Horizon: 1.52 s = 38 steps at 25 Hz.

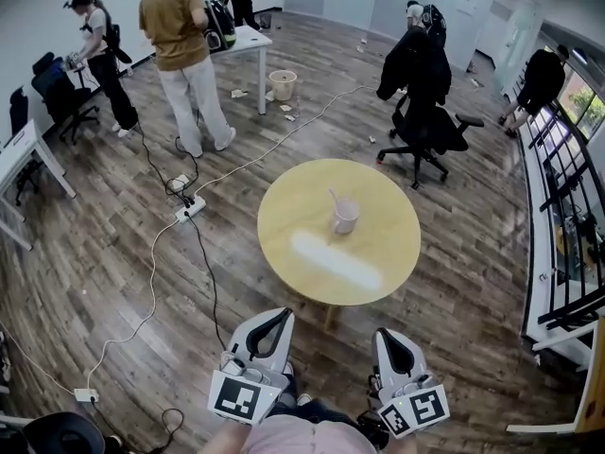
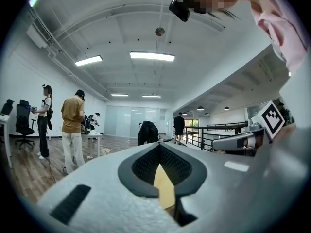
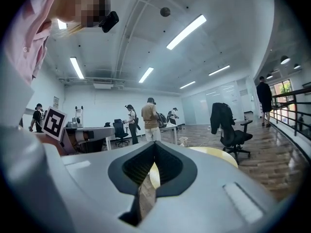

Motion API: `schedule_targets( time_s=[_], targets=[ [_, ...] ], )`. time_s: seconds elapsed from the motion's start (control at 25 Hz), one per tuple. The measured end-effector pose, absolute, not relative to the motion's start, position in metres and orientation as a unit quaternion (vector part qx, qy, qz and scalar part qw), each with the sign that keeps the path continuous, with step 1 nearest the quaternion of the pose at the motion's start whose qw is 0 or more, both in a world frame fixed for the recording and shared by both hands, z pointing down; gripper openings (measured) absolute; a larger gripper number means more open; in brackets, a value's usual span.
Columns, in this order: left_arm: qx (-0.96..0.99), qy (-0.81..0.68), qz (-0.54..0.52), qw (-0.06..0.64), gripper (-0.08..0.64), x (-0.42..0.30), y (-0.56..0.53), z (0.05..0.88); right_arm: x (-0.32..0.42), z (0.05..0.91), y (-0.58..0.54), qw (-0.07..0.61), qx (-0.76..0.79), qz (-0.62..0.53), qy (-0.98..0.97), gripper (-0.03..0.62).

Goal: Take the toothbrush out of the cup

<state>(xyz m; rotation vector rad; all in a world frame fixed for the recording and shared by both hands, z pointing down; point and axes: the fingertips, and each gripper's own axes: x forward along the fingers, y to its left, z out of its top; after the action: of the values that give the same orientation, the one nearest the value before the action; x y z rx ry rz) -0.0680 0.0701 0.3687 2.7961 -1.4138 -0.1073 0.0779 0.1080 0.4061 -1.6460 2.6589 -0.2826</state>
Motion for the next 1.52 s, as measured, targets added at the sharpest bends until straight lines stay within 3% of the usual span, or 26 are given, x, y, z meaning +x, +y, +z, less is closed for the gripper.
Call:
schedule_targets(
  time_s=[0.44,0.84,1.52],
  targets=[
    [0.891,-0.452,-0.020,0.027,-0.003,-0.045,-0.031,0.384,0.093,0.422,0.004,-0.009,-0.521,-0.113,0.846,0.006],
    [0.896,-0.440,-0.064,-0.022,-0.003,-0.006,-0.110,0.380,0.117,0.418,-0.097,-0.005,-0.499,-0.084,0.863,0.006],
    [0.897,-0.437,-0.048,0.054,-0.003,0.012,-0.245,0.469,0.091,0.524,-0.277,-0.124,-0.479,-0.115,0.861,0.008]
  ],
)
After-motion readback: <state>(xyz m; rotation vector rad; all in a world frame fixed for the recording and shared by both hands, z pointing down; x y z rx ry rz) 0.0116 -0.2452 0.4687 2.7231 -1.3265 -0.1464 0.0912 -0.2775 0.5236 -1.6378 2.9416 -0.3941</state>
